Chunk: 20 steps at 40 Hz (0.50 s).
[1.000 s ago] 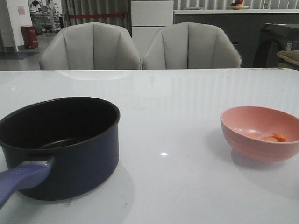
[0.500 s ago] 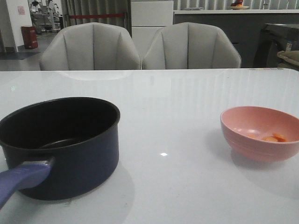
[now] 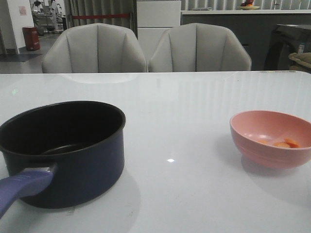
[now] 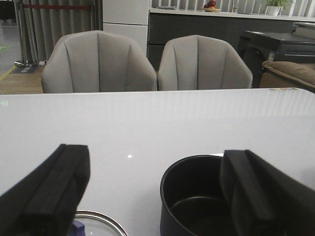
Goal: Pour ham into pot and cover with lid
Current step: 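Carry the lid aside and set it on the table, left gripper, then move the right gripper to the pink bowl rim and grasp it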
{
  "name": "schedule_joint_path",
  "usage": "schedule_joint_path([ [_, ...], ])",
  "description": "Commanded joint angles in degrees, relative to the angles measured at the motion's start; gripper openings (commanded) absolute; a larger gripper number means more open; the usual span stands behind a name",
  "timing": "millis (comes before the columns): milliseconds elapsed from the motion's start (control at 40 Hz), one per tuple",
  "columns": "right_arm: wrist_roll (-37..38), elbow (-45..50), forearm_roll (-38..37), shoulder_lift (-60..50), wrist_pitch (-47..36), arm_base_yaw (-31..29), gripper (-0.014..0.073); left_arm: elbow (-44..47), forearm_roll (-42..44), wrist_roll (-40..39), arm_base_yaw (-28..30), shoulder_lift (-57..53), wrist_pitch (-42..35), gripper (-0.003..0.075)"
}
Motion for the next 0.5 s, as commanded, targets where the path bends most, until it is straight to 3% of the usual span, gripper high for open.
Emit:
schedule_joint_path([
  [0,0.35,-3.14,0.97,0.41,-1.61,-0.38,0.0143,-1.54,-0.4,0.07,-0.55,0.44,-5.37,0.0594],
  [300,0.51,-20.16,1.09,14.71,15.39,-0.38,0.0143,-1.54,-0.4,0.07,-0.55,0.44,-6.64,0.0594],
  [475,0.59,-20.29,1.2,18.78,13.23,-0.38,0.0143,-1.54,-0.4,0.07,-0.55,0.44,-6.74,0.0594],
])
